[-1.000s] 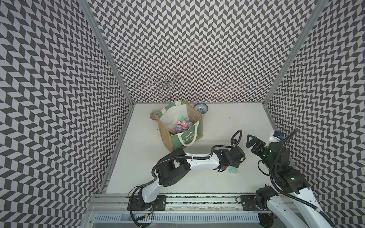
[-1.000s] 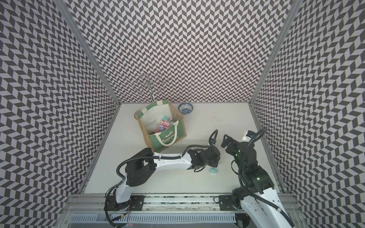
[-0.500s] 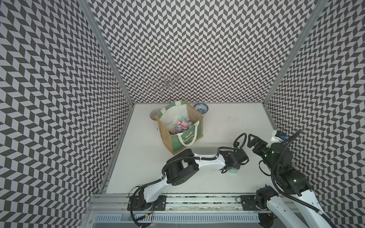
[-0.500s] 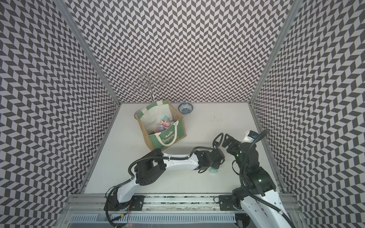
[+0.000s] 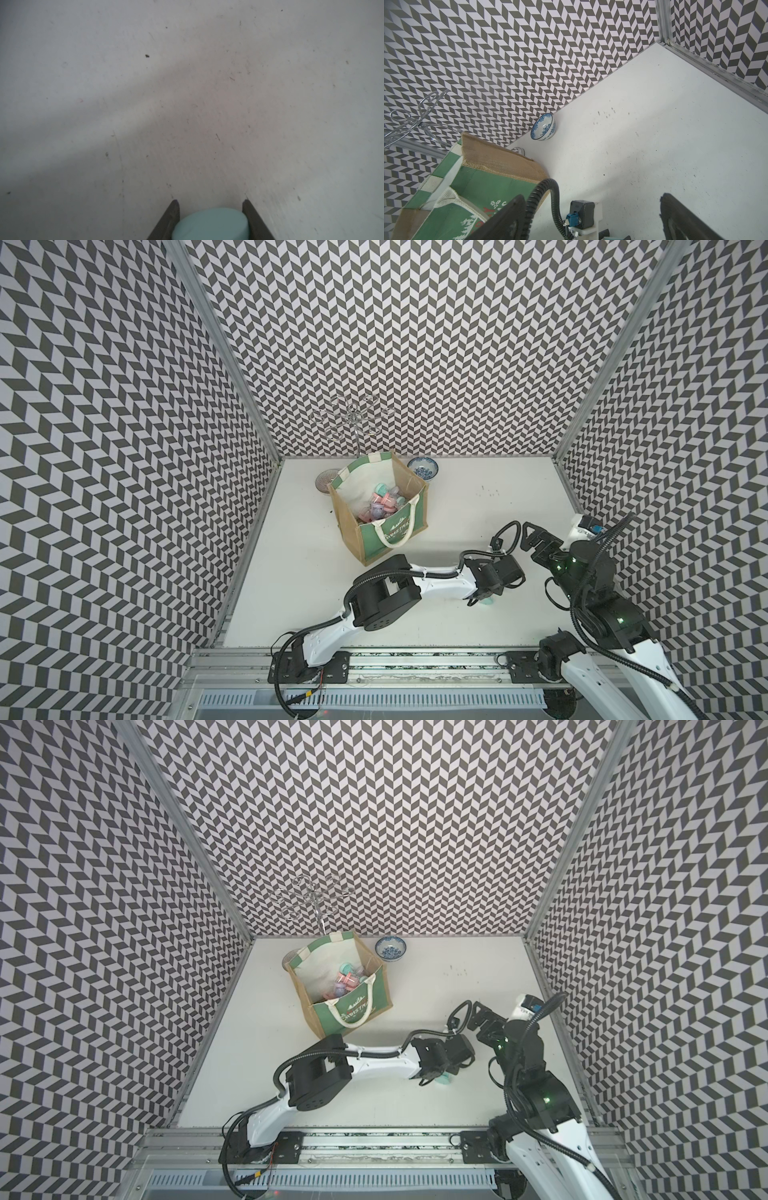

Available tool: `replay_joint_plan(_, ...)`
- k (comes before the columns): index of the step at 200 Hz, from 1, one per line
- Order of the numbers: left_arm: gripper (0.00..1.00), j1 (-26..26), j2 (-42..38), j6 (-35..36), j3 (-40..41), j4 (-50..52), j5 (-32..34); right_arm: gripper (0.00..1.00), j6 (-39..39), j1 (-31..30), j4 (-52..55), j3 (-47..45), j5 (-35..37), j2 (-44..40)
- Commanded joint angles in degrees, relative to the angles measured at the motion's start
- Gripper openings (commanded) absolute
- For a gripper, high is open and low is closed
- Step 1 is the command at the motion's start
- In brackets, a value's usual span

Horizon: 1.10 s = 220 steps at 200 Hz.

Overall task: Put the hourglass into the canvas bag
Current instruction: Pick up the hourglass from the center of the board.

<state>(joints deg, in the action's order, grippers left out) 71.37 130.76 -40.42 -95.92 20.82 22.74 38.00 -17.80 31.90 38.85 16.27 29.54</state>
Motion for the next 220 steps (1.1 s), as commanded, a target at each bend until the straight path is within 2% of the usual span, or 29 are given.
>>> replay_joint_plan(1,0.42,-0.86,-4.0,-1.5,2.99,-1.62,2.37,0.99,0.28,0.21,-2.19,1.14,0.4,-0.54)
replay_joint_plan(81,0.39,-1.93,-15.79,-1.5,11.97,-6.27,7.94,0.99,-0.92,0.21,-4.65,1.31,-3.01,-0.18)
replay_joint_plan(144,0.39,-5.47,-31.85,2.11,19.19,-7.24,10.34,0.99,-3.76,0.16,-12.37,0.11,-13.47,1.74)
replay_joint_plan(189,0.37,-8.71,-42.52,6.42,20.65,-6.44,10.47,0.99,-2.81,0.13,-20.38,-2.34,-22.57,6.03)
replay_joint_plan(220,0.37,-11.25,-48.05,8.12,20.51,-4.68,10.84,0.99,-2.9,-1.16,-26.35,-3.69,-26.3,10.66)
